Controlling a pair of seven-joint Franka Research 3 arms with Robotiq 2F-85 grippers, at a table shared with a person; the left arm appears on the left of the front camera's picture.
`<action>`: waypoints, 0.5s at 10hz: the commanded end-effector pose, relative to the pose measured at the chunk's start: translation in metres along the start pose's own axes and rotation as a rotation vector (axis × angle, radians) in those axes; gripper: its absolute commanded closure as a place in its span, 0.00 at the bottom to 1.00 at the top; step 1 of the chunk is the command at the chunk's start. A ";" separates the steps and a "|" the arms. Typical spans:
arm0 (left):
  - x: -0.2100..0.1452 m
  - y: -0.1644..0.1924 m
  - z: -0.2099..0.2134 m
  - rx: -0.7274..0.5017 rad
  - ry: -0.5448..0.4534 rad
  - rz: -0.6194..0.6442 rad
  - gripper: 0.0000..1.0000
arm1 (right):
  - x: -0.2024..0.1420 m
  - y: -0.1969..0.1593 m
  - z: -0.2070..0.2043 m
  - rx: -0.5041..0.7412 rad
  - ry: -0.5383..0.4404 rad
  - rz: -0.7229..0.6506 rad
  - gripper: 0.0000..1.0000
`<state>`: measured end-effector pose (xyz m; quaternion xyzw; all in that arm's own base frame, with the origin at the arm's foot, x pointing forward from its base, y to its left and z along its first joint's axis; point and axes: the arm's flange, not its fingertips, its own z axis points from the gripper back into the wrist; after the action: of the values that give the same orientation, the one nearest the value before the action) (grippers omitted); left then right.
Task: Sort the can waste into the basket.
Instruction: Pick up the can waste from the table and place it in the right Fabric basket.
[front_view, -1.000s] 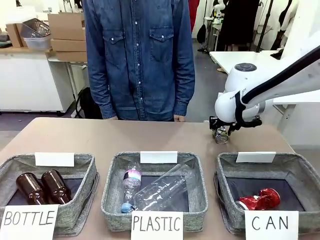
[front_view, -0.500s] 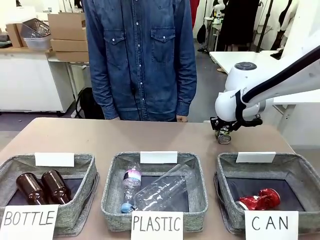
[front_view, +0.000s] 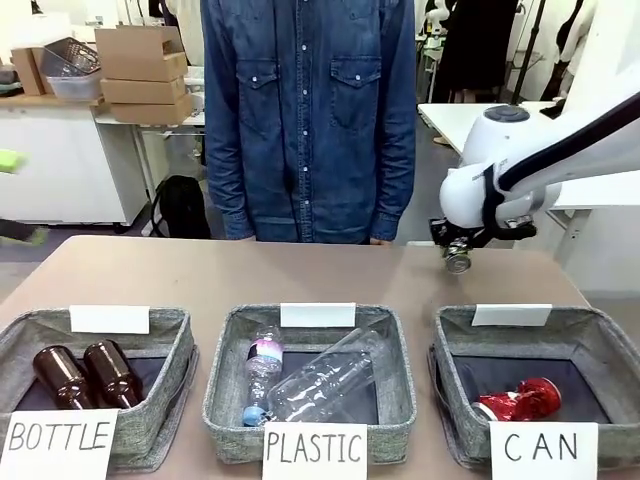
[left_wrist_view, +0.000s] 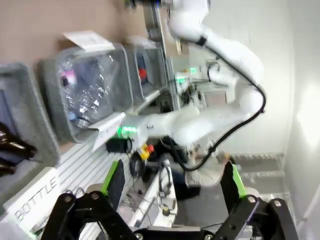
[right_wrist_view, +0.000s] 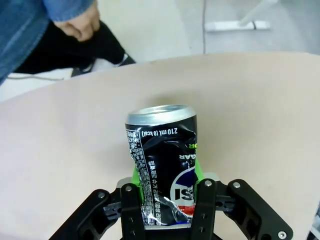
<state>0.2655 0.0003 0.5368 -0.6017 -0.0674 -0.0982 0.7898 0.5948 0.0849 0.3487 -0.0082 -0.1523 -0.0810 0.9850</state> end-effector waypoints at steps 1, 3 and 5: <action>-0.003 0.036 -0.058 -0.031 0.174 0.005 0.00 | -0.012 -0.015 0.025 0.002 -0.004 -0.006 1.00; 0.000 0.000 0.000 0.000 0.000 0.000 0.00 | -0.029 -0.026 0.088 0.114 0.076 0.024 1.00; 0.000 0.000 0.000 0.000 0.000 0.000 0.00 | -0.068 -0.052 0.179 0.146 0.146 0.096 1.00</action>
<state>0.2698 0.0000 0.5342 -0.6037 -0.0710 -0.1020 0.7875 0.5057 0.0737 0.4622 0.0581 -0.1101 -0.0384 0.9915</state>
